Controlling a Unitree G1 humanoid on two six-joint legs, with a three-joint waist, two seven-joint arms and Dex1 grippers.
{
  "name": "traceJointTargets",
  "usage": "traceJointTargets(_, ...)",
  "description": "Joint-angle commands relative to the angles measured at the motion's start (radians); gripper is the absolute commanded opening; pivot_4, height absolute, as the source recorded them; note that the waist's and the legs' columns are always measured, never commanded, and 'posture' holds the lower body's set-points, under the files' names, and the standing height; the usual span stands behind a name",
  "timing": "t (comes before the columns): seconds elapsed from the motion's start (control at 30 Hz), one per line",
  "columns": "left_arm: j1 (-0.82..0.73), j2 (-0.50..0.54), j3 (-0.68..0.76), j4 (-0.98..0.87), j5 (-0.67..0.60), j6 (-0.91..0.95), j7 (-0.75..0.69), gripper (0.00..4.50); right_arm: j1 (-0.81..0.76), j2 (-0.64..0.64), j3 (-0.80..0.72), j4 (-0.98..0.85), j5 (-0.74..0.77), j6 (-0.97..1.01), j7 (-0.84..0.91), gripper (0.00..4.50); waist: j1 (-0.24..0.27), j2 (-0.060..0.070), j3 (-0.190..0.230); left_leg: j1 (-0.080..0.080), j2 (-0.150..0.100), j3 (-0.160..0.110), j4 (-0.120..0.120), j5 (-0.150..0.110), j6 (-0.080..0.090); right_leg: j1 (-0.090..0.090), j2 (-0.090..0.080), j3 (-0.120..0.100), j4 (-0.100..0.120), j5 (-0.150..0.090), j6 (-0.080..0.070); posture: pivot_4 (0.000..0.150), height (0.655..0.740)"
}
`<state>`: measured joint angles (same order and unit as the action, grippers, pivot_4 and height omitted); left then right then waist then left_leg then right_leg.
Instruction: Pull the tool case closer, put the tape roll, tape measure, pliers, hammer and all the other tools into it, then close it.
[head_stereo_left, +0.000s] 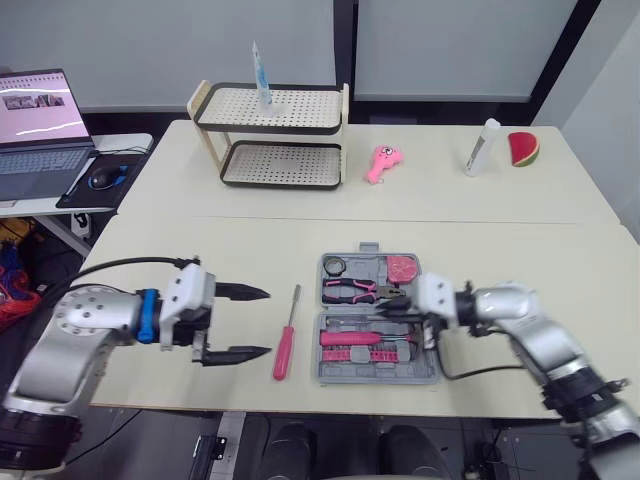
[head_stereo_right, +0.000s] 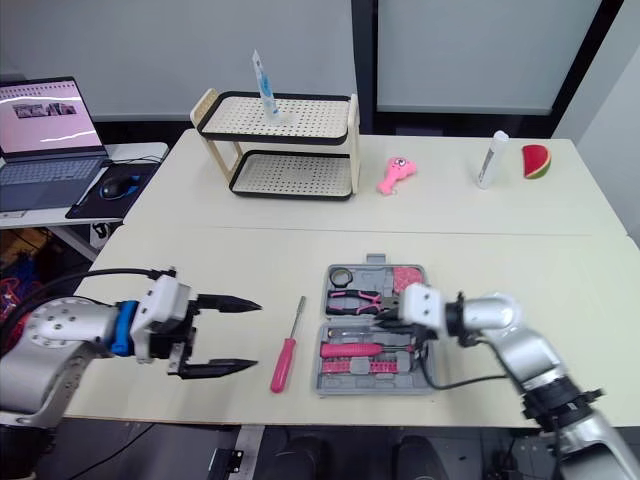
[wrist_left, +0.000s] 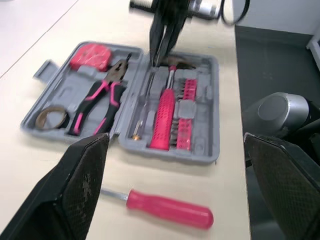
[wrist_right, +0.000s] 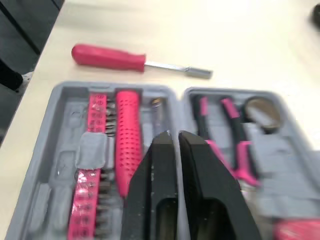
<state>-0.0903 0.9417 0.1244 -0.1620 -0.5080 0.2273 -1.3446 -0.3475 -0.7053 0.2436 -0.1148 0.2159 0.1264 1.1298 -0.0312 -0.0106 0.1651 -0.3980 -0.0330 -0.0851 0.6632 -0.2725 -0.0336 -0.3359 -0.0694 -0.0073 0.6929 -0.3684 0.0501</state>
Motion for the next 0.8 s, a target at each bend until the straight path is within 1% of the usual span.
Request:
traceJointTargets(0.03,0.001,0.047,0.071,0.075,0.006,-0.005,-0.017,4.50,0.028,-0.114,-0.107,-0.086,0.095,0.080,0.088,1.12,0.001,0.000,0.000,0.000,0.000,0.000,0.000,-0.001,0.002,0.001,0.000,0.000,-0.001,0.000,0.000,0.150,0.7400)
traceJointTargets(0.13,0.009,0.088,0.110,0.162,0.030,-0.030,-0.037,4.50,0.071,-0.240,-0.197,-0.065,0.122,0.068,0.164,1.61,0.001,0.000,0.000,0.000,0.000,0.000,-0.001,-0.002,0.003,0.001,0.000,0.000,-0.002,0.000,0.000,0.150,0.7400)
traceJointTargets(0.27,0.020,0.121,0.142,0.281,0.070,-0.088,-0.056,4.50,0.137,-0.331,-0.274,0.020,0.104,-0.004,0.213,2.28,-0.002,0.000,0.001,0.000,0.000,0.001,-0.001,-0.002,0.004,0.001,-0.001,0.000,-0.003,0.000,0.000,0.150,0.7400)
traceJointTargets(0.43,0.017,0.125,0.155,0.368,0.095,-0.136,-0.064,4.50,0.175,-0.348,-0.326,0.161,0.064,-0.093,0.197,3.28,-0.002,0.000,0.001,0.000,0.001,0.002,-0.001,-0.002,0.004,0.001,-0.001,0.000,-0.002,0.000,0.000,0.150,0.7400)
traceJointTargets(0.57,0.019,0.124,0.155,0.376,0.098,-0.146,-0.068,4.50,0.177,-0.343,-0.337,0.196,0.062,-0.111,0.188,4.47,-0.002,0.000,0.001,0.000,0.001,0.003,-0.001,-0.002,0.004,0.000,-0.001,0.001,-0.002,0.000,0.000,0.150,0.7400)
traceJointTargets(0.8,0.032,0.115,0.154,0.351,0.097,-0.143,-0.058,4.50,0.170,-0.333,-0.333,0.192,0.064,-0.110,0.178,4.47,-0.002,0.000,0.001,0.000,0.001,0.003,-0.001,-0.002,0.004,0.000,-0.001,0.001,-0.002,0.000,0.000,0.150,0.7400)
